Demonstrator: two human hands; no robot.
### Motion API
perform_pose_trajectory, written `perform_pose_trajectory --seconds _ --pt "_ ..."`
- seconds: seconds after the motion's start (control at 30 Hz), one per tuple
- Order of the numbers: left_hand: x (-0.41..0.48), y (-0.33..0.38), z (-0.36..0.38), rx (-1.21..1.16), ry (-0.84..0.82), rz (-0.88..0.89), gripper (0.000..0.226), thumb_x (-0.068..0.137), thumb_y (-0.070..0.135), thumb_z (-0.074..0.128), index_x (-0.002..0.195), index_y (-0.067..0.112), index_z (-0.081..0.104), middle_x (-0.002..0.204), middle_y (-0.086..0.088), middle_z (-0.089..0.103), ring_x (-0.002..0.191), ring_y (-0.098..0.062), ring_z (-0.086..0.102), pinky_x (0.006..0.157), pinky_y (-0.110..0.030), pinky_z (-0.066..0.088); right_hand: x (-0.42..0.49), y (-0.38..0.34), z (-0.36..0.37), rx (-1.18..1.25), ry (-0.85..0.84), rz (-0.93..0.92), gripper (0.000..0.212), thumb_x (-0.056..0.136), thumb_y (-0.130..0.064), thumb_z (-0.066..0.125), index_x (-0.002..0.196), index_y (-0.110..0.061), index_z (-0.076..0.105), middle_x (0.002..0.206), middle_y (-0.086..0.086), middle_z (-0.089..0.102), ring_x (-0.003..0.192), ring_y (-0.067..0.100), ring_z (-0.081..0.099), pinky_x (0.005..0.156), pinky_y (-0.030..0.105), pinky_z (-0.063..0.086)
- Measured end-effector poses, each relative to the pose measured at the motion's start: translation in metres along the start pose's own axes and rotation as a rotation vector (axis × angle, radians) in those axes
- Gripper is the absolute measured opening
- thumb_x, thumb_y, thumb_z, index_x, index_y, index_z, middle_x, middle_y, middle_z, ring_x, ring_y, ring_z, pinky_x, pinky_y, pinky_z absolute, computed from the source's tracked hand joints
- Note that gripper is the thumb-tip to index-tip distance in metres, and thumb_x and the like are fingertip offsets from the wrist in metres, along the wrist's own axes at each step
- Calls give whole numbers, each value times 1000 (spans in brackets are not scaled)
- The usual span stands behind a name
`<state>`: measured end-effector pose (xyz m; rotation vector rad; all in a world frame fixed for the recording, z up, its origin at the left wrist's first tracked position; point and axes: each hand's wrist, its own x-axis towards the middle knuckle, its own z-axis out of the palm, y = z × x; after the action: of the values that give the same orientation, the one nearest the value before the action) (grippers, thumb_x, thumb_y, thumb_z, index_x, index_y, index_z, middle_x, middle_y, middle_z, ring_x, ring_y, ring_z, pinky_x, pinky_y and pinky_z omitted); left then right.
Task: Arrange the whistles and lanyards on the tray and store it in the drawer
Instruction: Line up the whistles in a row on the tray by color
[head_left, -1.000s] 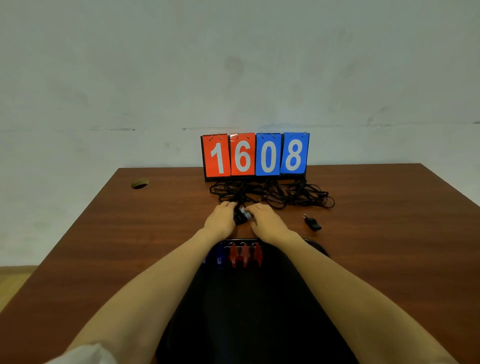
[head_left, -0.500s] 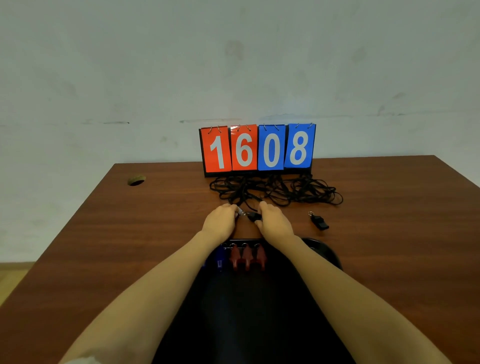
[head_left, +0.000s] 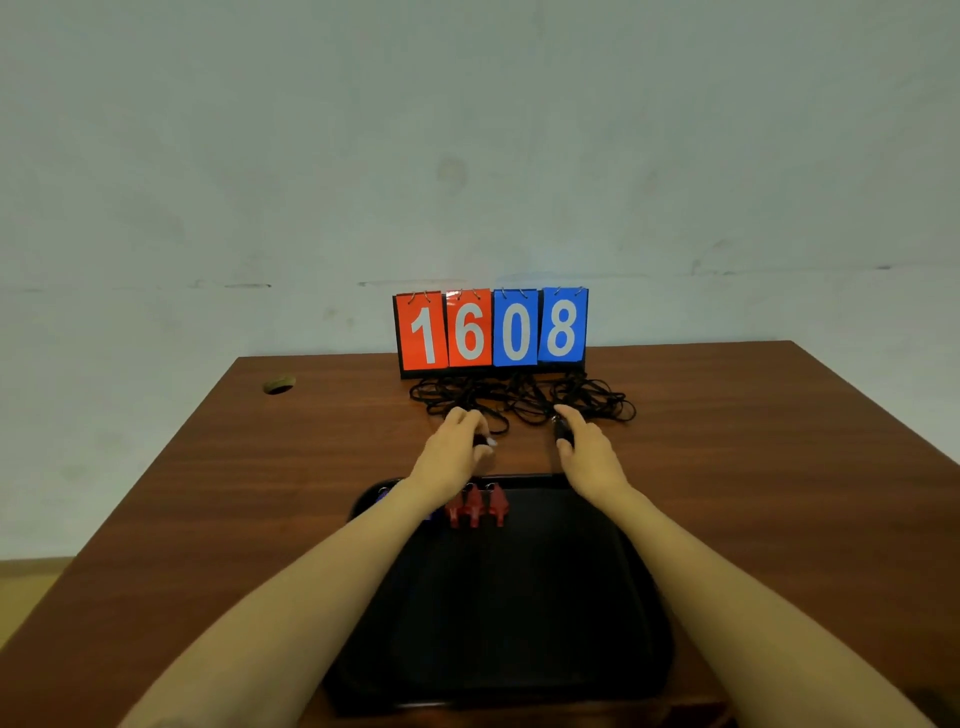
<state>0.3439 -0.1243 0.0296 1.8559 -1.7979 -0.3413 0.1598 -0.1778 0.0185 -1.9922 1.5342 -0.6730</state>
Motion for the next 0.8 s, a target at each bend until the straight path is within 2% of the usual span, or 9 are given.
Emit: perform_pose_trajectory --seconds 0.1,0.17,0.27,0.33,0.4,0.47,0.53,0.63,0.8 --pt "-22 21 2 -78 -59 15 20 88 18 63 107 15 61 112 -2 46 104 -17 50 86 -23 40 -24 -5 -7 98 24 46 50 97 -13 43 144 -20 27 119 11 56 93 24 58 74 35 48" --pt "-37 34 4 -113 -116 0 25 86 18 66 110 15 62 112 -2 50 104 -17 50 85 -23 39 -39 -6 -9 134 22 98 46 96 -15 43 140 -16 28 112 11 59 88 25 61 70 36 48" --pt "-56 44 12 -187 -280 -45 32 84 18 68 113 14 55 108 -2 56 96 -15 53 76 -20 42 -59 -3 -11 99 -40 136 38 97 -17 43 132 -11 30 100 9 55 73 20 55 60 30 40" --pt "-67 48 21 -158 -388 -42 31 84 16 68 111 11 54 107 -4 57 92 -13 52 71 -19 41 -69 0 -11 67 -78 134 35 97 -17 43 130 -10 32 99 7 53 76 21 53 58 29 37" --pt "-75 51 31 -98 -483 -28 30 85 13 66 112 9 55 114 -8 59 96 -13 53 80 -23 43 -77 3 -10 54 -99 134 33 98 -16 43 128 -9 34 99 7 53 78 21 52 59 29 38" --pt "-79 53 39 -41 -541 -23 31 85 10 65 114 8 55 119 -10 58 105 -20 56 89 -30 44 -83 7 -10 40 -116 147 32 98 -16 43 128 -9 35 102 9 55 81 22 52 67 32 39" --pt "-78 55 44 3 -536 -17 32 86 8 65 116 7 55 122 -13 57 110 -25 55 91 -32 43 -88 11 -10 15 -148 152 32 99 -18 43 129 -8 36 111 13 58 85 22 51 71 32 39" --pt "-75 53 49 70 -446 11 39 86 9 64 124 9 53 125 -13 50 113 -26 53 94 -32 42 -94 16 -9 -7 -175 142 33 99 -21 46 129 -8 41 123 14 57 92 23 52 76 30 39" --pt "-93 43 60 102 -273 80 35 91 14 57 126 12 56 135 -6 45 125 -24 43 106 -33 37 -94 23 -4 13 -164 163 30 98 -23 49 125 -10 45 122 11 57 91 19 50 77 29 41"
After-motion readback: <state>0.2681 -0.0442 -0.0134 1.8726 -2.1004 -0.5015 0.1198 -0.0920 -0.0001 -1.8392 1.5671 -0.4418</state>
